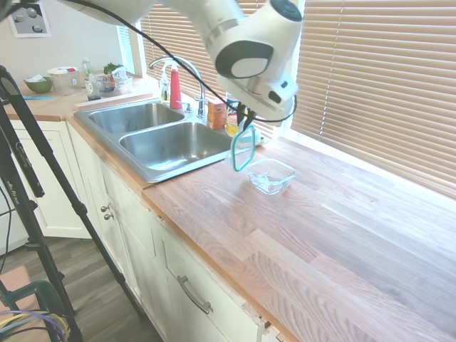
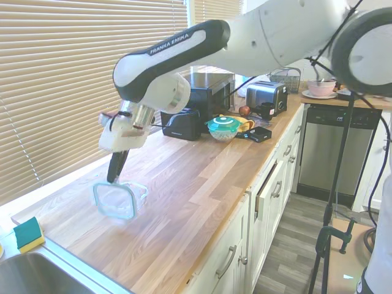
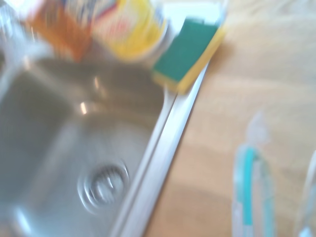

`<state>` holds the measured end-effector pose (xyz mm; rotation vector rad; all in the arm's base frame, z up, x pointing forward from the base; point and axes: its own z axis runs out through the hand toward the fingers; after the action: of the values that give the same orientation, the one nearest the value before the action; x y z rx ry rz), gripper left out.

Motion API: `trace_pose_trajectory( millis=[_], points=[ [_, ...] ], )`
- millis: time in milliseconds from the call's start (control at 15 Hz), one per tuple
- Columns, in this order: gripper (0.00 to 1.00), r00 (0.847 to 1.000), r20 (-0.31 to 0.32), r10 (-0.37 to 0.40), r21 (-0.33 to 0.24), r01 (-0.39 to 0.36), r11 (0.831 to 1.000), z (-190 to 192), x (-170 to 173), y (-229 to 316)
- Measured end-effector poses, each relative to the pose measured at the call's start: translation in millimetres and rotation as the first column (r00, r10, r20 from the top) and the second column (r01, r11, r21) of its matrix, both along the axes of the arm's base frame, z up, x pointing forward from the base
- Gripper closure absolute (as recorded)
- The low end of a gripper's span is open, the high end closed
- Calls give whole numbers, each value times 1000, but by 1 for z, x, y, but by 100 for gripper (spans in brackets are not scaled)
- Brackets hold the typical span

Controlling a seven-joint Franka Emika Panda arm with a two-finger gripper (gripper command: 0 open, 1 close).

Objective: Uncover the lid of the food container

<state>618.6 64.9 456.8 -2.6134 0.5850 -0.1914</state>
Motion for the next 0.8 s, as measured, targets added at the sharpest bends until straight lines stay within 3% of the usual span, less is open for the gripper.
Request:
trace_pose_trajectory(
  millis=[133,200,400,467,600,800],
  points=[
    [100,995,6,101,-113,-100,989,-24,-30,39],
    [100,988,-1,157,-166,-155,974,-39,-47,56],
    [100,953,-1,304,-296,-291,910,-68,-99,92],
    [0,942,4,336,-323,-317,892,-71,-112,100],
    [0,930,9,368,-371,-339,864,-77,-130,110],
    [0,927,22,373,-411,-332,849,-81,-139,115]
  ],
)
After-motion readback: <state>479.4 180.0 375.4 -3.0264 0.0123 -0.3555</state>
